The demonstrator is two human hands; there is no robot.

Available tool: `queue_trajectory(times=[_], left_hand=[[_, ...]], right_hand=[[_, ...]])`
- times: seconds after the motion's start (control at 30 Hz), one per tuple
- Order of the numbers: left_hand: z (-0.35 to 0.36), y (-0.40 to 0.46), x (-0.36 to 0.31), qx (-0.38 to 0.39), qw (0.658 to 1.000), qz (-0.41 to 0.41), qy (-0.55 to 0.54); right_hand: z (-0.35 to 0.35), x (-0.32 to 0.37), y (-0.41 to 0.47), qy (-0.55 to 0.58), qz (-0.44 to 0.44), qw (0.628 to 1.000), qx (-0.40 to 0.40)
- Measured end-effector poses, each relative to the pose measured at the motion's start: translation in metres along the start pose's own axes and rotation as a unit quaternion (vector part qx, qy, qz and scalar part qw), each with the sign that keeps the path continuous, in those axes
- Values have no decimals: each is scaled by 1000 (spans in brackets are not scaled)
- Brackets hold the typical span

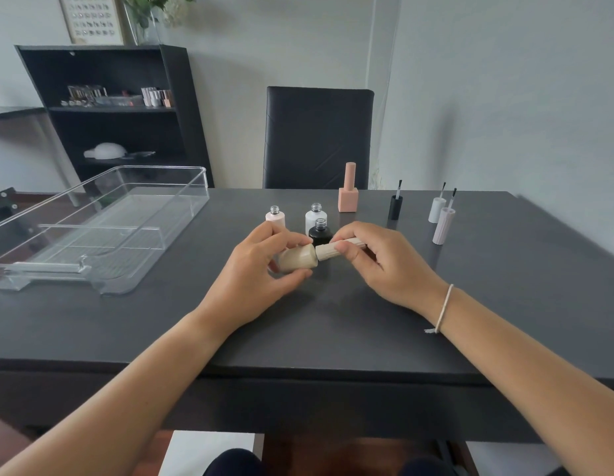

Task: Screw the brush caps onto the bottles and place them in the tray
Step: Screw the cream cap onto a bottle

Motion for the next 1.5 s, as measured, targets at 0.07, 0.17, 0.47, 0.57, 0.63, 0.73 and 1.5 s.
queue_trajectory(times=[0.07, 0.17, 0.47, 0.57, 0.63, 0.73, 1.5], left_hand=[[0, 0, 0, -2, 1000, 0, -2], [0, 0, -1, -1, 1000, 4, -3], [-4, 1, -3, -26, 999, 8, -21], [-5, 1, -3, -34, 999, 8, -26], [-5, 1, -3, -41, 999, 6, -33], [-5, 1, -3, -42, 998, 6, -41], [-6, 2, -3, -47, 998, 3, -44]], right_hand=[[2, 0, -1, 7, 6, 1000, 16], [6, 1, -3, 30, 11, 998, 53], [1, -1, -3, 52, 11, 998, 27], [-2, -2, -2, 48, 18, 999, 9], [-3, -2, -1, 49, 27, 998, 3], [-2, -1, -2, 70, 31, 997, 18], [-10, -3, -2, 73, 26, 997, -12]])
Point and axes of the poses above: each hand's wrist, its own y-axis towards the middle knuckle, its own z-axis out of the palm, x = y × z, the point moved 6 cm from there along y, towards the middle knuckle, and after that the axes turned 14 degrees about z, right-handed, at the moved point
